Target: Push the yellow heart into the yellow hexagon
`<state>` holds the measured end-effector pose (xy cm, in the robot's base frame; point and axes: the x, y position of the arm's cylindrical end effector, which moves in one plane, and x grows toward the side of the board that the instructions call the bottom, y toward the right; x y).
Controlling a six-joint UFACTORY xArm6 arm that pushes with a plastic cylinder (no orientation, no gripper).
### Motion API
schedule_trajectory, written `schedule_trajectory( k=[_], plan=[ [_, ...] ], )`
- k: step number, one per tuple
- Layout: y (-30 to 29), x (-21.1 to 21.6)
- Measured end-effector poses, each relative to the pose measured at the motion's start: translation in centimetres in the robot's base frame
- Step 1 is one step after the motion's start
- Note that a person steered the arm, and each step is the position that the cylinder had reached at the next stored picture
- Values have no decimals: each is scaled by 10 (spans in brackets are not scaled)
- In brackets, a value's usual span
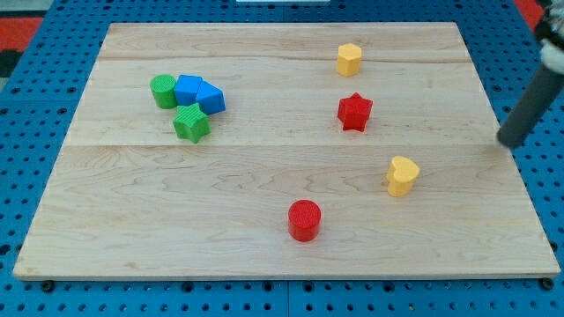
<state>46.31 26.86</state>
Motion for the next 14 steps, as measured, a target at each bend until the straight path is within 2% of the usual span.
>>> schedule_trajectory(
  k=[1, 2, 3, 4, 7, 8, 10, 11, 13, 14],
  plan=[
    [-43, 63],
    [-79, 82],
    [-146, 78],
    [-124, 35],
    [-84, -22],
    [-85, -38],
    [-29, -35],
    [-39, -50],
    [-113, -77],
    [-92, -106]
  ],
)
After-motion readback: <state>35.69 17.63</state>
